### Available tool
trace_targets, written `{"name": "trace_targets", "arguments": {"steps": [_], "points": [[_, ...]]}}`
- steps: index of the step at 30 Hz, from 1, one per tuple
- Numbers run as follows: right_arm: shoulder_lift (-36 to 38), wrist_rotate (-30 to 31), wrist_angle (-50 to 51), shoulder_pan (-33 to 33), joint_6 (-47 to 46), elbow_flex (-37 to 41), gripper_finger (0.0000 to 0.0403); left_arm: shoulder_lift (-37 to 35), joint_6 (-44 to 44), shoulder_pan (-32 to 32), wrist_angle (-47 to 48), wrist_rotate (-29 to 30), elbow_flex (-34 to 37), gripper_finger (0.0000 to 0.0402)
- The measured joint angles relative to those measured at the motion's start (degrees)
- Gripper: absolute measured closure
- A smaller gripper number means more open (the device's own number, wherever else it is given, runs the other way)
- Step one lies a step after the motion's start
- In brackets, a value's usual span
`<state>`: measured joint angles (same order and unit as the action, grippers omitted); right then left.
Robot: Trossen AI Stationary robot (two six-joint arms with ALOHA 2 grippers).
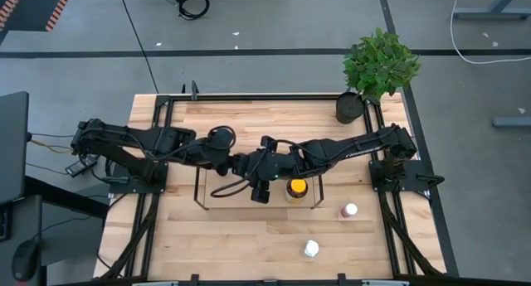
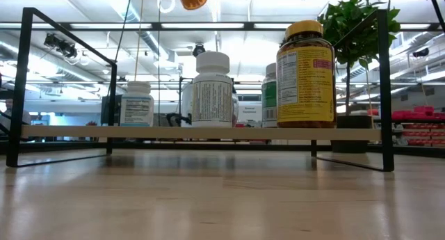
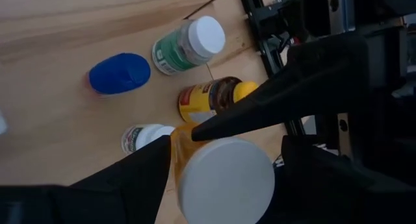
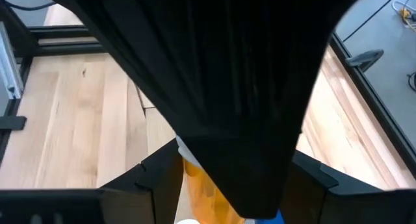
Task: Pick and place medicine bottles onto shelf by color
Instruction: Put the orange medicine bottle on the shelf
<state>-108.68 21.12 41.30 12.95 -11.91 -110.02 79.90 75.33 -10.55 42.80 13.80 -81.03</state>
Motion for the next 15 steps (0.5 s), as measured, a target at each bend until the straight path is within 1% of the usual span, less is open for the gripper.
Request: {"name": "trace_targets", "arguments": {"steps": [5,12,15], "points": [[0.0,-0.11,-0.41,0.04,0.36,0.0,0.0195,0.04,0.24,-0.83,0.11,0.16,0.0,0.0125],[0.0,-0.2,-0.44,0.04,0.06,0.0,0.0195,0.04,-0.02,-0.91,0.42,0.22,0.0,0.0181],[0.0,-0.18,-0.36,0.04,-0.05,0.0,0.0195,0.09,0.03,-0.91,0.37,0.23,0.0,0.0197]]}}
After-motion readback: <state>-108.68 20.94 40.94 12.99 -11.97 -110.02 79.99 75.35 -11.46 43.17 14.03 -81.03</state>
